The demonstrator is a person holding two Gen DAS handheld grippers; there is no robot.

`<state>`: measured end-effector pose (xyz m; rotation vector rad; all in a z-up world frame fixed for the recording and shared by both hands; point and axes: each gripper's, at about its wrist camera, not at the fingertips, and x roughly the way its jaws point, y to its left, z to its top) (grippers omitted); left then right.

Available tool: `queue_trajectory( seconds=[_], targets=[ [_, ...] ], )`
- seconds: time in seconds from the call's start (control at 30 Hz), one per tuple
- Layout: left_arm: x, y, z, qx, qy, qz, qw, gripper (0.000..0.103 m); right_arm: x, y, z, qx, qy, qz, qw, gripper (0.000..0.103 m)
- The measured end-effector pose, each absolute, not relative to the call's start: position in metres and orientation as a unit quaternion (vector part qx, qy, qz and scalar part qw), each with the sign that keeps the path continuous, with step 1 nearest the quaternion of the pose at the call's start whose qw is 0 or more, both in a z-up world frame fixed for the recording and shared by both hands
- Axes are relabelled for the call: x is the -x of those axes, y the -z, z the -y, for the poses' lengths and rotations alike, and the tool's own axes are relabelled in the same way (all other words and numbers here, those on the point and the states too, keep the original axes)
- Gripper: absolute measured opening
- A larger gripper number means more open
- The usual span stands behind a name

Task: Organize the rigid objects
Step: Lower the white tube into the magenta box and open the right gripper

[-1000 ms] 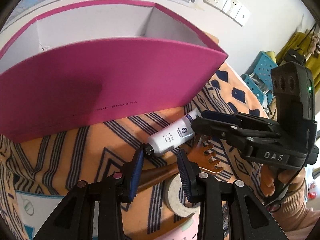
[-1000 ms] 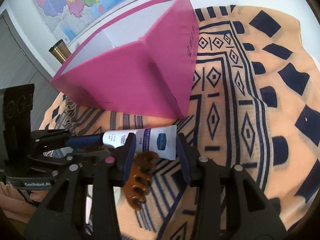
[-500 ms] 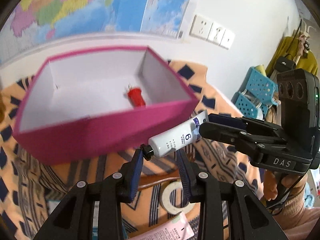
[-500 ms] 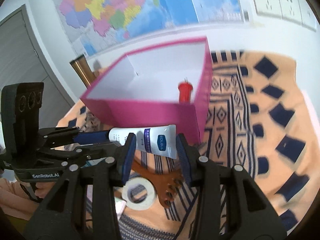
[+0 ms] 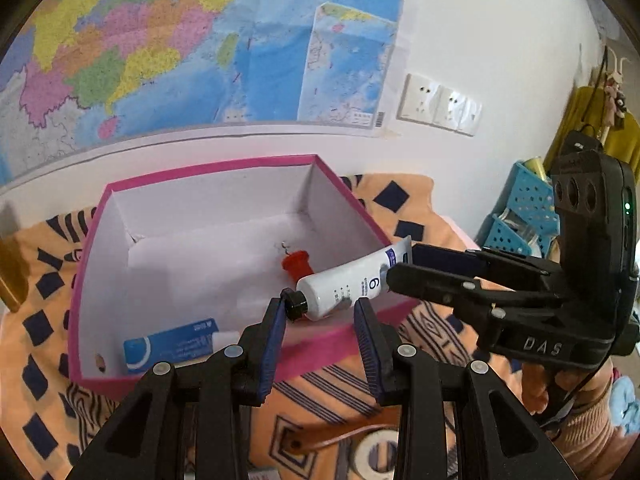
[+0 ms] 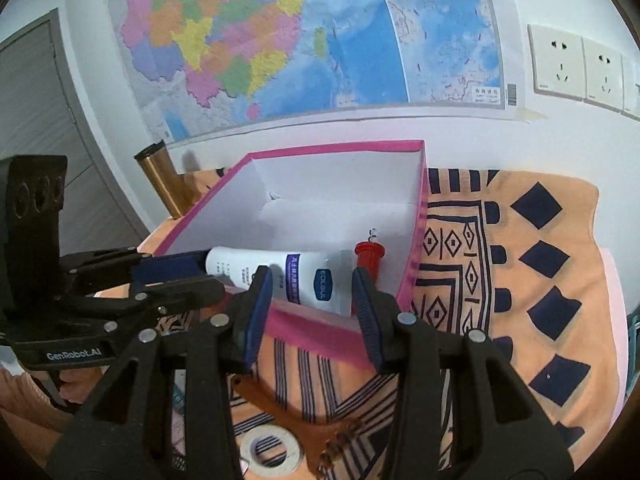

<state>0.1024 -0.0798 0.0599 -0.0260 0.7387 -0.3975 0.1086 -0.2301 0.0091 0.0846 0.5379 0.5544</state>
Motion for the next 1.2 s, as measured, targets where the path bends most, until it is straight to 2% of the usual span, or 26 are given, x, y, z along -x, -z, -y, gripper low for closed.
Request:
queue_trajectory(
  seconds=[0.5,0.63,0.87,1.03,1.2],
  targets=[
    [-0.144,-0.027,0.081,0.020,0.175,-0.416,0.892,0.035,-0.130,0.003,0.221,-0.025,-0.233,-0.298,0.925,0.046],
    [-0.134,-0.031,0.079,0.014,0.168,-0.399,0.901,0.035,-0.122,-0.002,0.224,-0.026,-0.229,-0.285,0.930,0.046],
    [-0.087,-0.048,0.063,0.016,0.189,-0.339,0.922,0.042,-0.089,-0.002,0.240,-0.039,-0.256,-0.261,0.930,0.046],
    [-0.060,-0.045,0.052,0.024,0.207,-0.327,0.922,0.048,-0.067,0.023,0.252,-0.055,-0.276,-0.289,0.915,0.048],
    [-0.053,-0.014,0.050,0.029,0.205,-0.369,0.906,0.048,-0.061,0.064,0.256,-0.072,-0.267,-0.342,0.898,0.048]
  ],
)
